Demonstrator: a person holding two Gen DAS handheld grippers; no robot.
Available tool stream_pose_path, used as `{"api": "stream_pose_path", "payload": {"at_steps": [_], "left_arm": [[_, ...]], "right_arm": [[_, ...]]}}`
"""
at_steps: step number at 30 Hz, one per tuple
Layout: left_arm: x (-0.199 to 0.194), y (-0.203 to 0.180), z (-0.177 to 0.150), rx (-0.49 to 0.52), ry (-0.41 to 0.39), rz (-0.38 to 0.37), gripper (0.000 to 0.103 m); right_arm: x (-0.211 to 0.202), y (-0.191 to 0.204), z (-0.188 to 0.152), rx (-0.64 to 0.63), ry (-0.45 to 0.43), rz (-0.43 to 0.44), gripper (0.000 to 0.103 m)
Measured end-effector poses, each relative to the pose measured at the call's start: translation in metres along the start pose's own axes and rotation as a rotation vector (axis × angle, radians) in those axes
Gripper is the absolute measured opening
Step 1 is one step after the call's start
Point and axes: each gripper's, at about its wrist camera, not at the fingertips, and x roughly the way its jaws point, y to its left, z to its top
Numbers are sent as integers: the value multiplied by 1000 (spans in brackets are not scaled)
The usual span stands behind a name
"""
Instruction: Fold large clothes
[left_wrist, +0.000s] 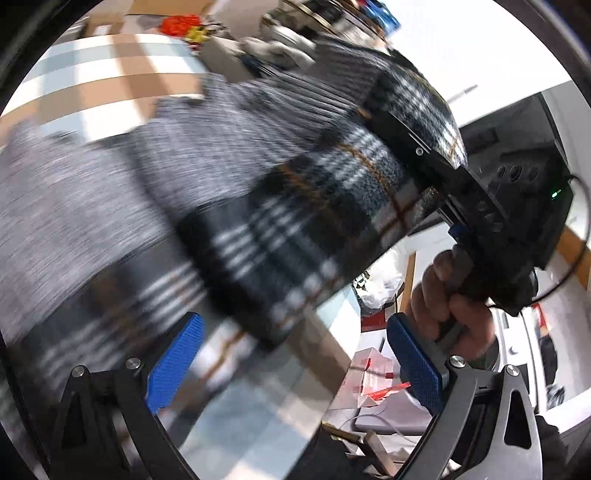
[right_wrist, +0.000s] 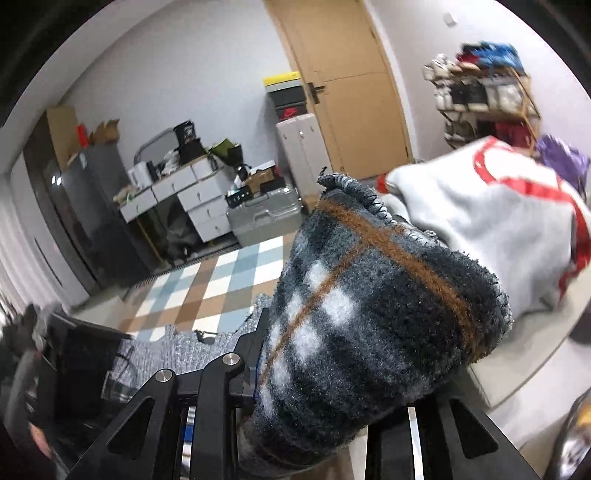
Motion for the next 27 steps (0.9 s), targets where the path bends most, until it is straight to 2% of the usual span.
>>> {"api": "stream_pose_path", "payload": {"at_steps": [2, 5, 7, 10, 13, 20, 25, 27], "left_arm": [[-26, 8, -11, 18, -18, 76, 96], [-59, 20, -26, 42, -69, 253, 96], [-71, 35, -29, 17, -78, 280, 96], [-72, 54, -34, -54, -81, 265, 96], [-69, 68, -42, -99, -91, 189, 96], [-89, 66, -43, -39, -77, 124, 96], [-130, 84, -47, -72, -138, 54, 96], [-145, 91, -47, -78, -157, 64, 96]], "right_arm": [[0, 18, 0, -80, -14, -29, 27], [3, 56, -3, -230, -41, -79, 27], [3, 81, -11, -338, -59, -123, 27], [7, 112, -24, -458, -74, -162, 28], [10, 140, -36, -555, -93, -187, 28], [16, 202, -80, -808, -143, -196, 29], [32, 233, -102, -890, -110, -148, 31], [37, 244, -109, -901, -81, -106, 32]]}}
